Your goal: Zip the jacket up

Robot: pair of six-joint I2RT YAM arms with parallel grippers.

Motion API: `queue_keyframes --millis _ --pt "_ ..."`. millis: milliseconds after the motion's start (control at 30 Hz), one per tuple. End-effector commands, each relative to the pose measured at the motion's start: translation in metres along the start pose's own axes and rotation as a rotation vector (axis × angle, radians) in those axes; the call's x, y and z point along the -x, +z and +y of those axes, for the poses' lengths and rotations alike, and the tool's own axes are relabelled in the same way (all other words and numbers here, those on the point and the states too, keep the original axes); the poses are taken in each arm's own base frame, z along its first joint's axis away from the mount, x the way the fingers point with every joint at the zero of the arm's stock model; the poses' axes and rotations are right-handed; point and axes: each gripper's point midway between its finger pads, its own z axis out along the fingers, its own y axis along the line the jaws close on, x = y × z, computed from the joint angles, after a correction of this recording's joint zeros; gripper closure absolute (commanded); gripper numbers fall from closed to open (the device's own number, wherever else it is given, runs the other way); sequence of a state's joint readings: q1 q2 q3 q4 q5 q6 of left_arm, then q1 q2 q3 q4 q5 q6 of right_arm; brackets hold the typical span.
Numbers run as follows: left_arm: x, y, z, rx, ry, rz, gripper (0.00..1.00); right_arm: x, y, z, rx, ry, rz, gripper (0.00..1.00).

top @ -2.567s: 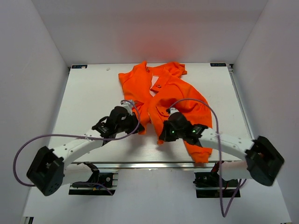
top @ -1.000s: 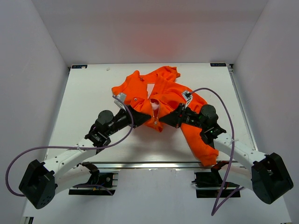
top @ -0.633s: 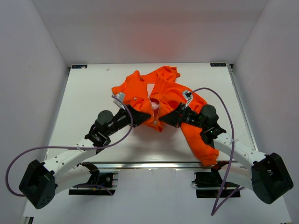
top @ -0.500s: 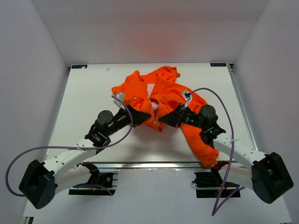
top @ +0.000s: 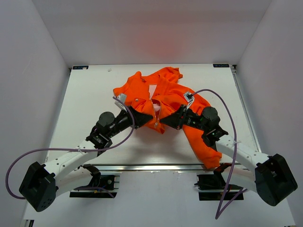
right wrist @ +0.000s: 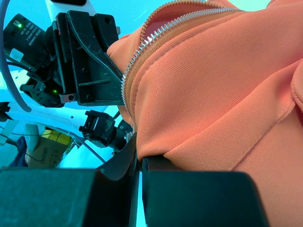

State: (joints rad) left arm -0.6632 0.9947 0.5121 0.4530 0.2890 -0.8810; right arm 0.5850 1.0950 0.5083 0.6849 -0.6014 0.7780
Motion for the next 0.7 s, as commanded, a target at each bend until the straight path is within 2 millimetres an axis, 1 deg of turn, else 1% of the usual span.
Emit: queue_keyframes --millis 0,233,400,533,667 --pt "0.006 -0.003 -0.016 -0.059 0.017 -0.022 1.00 0.025 0.006 0.019 0.062 -0.072 -0.070 1.00" --pt "0.008 -0.005 -0.020 -0.067 0.020 -0.025 1.00 0.031 0.007 0.018 0.049 -0.071 -0.096 1.00" --pt "0.007 -0.006 -0.018 -0.058 0.018 -0.020 1.00 0.034 0.007 0.024 0.076 -0.069 -0.115 1.00" --pt "0.005 -0.005 -0.017 -0.056 0.017 -0.012 1.00 0.034 0.009 0.024 0.079 -0.062 -0.108 1.00" --pt "0.004 -0.005 -0.020 -0.073 0.021 -0.006 1.00 0.035 0.010 0.022 0.071 -0.056 -0.115 1.00"
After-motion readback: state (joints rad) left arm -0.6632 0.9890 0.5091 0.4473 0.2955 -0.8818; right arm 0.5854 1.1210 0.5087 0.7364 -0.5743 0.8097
